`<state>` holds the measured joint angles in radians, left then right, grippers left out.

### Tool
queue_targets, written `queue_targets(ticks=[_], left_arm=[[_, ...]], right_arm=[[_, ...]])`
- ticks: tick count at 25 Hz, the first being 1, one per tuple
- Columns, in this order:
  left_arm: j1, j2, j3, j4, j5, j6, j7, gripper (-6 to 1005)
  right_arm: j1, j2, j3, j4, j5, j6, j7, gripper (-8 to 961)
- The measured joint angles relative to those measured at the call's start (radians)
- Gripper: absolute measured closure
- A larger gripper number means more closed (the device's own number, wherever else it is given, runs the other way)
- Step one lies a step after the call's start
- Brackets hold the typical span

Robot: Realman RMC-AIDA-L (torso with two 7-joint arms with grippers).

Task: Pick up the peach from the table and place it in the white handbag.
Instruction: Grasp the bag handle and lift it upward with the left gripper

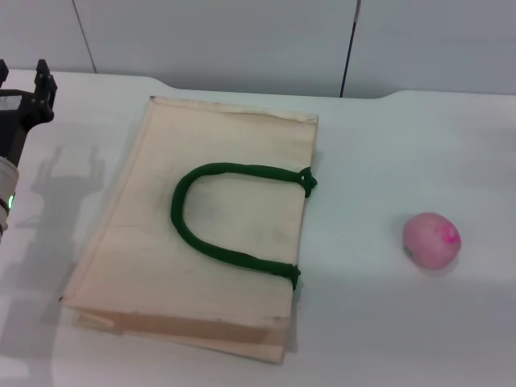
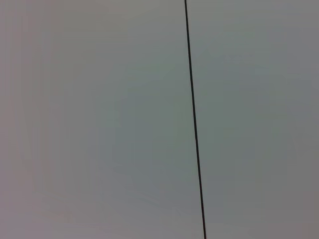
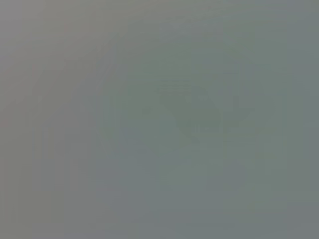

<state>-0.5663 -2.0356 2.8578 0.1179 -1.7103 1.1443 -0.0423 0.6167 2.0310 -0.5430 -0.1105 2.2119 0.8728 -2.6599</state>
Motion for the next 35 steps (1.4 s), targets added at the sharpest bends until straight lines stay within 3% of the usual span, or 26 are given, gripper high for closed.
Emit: queue_targets(ticks=[21, 28, 35], left_arm=[[0.001, 0.002, 0.0, 0.006, 0.005, -0.013, -0.046, 416], [0.003, 0.016, 0.003, -0.047, 0.194, -0.031, -0.366, 417], [-0.047, 0.01, 0.003, -0.328, 0.575, 0.01, -0.935, 418]], right_arm=[[0.0, 0.0, -0.001, 0.001, -0.001, 0.001, 0.018, 219], [-0.008, -0.012, -0.02, -0.034, -0.116, 0.02, 0.202, 220], [-0.009, -0.015, -0.024, -0.152, -0.384, 0.088, 0.436, 220]])
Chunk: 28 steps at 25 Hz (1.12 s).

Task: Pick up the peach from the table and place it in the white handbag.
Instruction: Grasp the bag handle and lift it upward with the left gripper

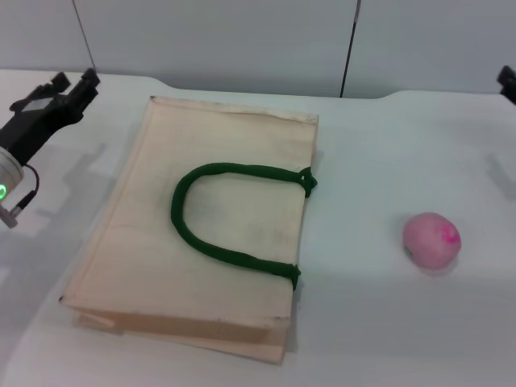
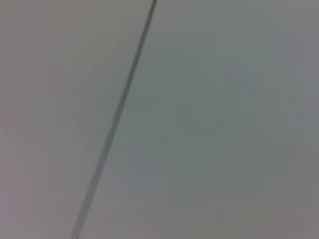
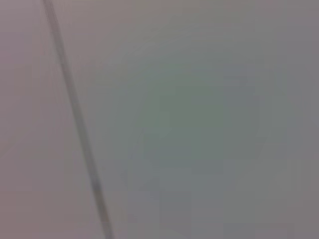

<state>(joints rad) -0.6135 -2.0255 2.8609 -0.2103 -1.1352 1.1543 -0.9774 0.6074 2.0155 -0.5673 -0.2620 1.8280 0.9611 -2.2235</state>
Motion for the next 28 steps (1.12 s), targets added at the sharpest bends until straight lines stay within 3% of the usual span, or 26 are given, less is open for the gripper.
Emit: queue_targets(ticks=[8, 16, 28], left_arm=[[-0.11, 0.007, 0.001, -0.244, 0.431, 0.107, -0.464, 419], [-0.213, 0.019, 0.002, -0.304, 0.746, 0.182, -0.684, 420], [-0.276, 0.034, 0.002, -0.308, 0.956, 0.202, -0.798, 421]], right_arm=[[0.001, -0.001, 0.0, -0.125, -0.254, 0.106, 0.187, 214], [-0.007, -0.001, 0.007, -0.149, -0.279, 0.132, 0.207, 212], [-0.009, 0.001, 0.003, -0.213, -0.361, 0.163, 0.272, 211]])
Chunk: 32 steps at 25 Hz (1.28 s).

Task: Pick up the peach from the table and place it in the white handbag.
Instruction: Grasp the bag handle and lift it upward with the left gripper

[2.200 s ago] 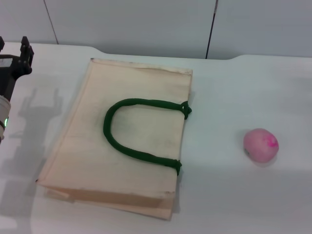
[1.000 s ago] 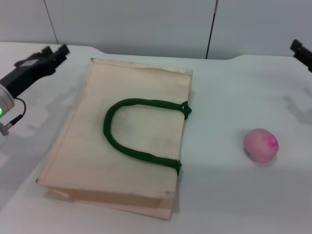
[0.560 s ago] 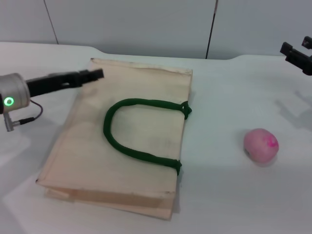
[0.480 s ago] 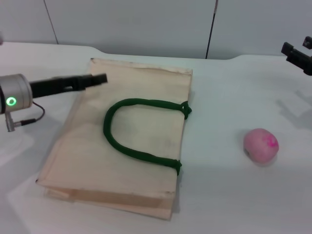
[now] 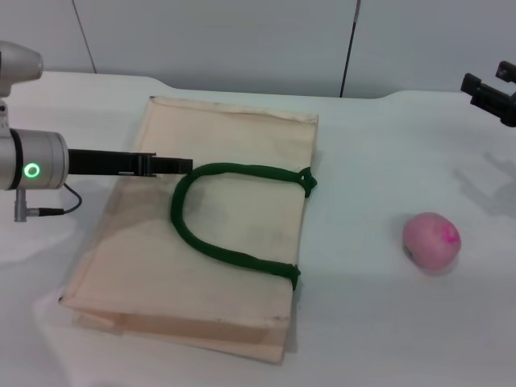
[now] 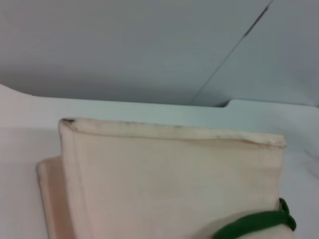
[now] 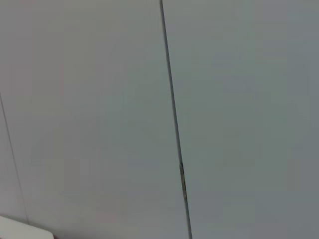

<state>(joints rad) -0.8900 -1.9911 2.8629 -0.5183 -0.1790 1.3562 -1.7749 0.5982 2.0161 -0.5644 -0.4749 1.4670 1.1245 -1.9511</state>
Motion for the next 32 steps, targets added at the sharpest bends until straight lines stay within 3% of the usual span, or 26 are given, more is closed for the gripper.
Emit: queue_targets(ticks=[17, 25, 32], left_arm=[[-0.037, 0.0, 0.001, 0.008, 0.129, -0.006, -0.045, 423], [-0.066, -0.008, 0.001, 0.045, 0.218, -0.091, -0.084, 424], [-0.07, -0.008, 0.001, 0.05, 0.211, -0.109, -0.076, 425]], right_arm=[[0.001, 0.001, 0.005, -0.001, 0.01, 0.009, 0.0, 212], [0.003, 0.002, 0.004, -0.001, 0.01, 0.009, 0.0, 212], [0.004, 0.003, 0.004, -0.001, 0.01, 0.009, 0.0, 212]])
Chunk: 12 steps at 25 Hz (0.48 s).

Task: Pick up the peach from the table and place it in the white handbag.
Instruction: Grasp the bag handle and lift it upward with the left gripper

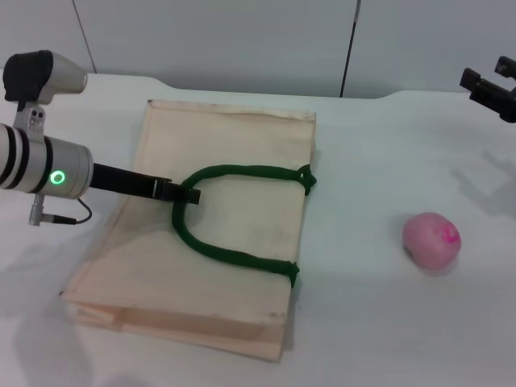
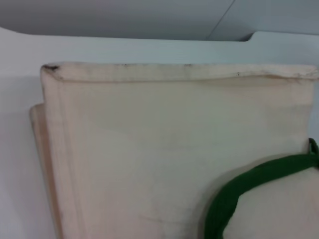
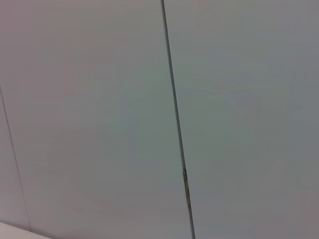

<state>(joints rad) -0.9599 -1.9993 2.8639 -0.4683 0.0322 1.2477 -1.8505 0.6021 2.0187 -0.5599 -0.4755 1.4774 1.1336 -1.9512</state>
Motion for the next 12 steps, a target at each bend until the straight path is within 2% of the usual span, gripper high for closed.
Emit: queue_targets(ticks=[9, 12], left_arm=[[-0.008, 0.004, 0.0, 0.04, 0.006, -0.043, 0.002, 426], [-0.008, 0.006, 0.0, 0.049, 0.007, -0.051, 0.002, 508]], right_arm=[[0.001, 0.002, 0.0, 0.0, 0.001, 0.0, 0.0, 211], [0.001, 0.002, 0.0, 0.0, 0.001, 0.0, 0.0, 211]])
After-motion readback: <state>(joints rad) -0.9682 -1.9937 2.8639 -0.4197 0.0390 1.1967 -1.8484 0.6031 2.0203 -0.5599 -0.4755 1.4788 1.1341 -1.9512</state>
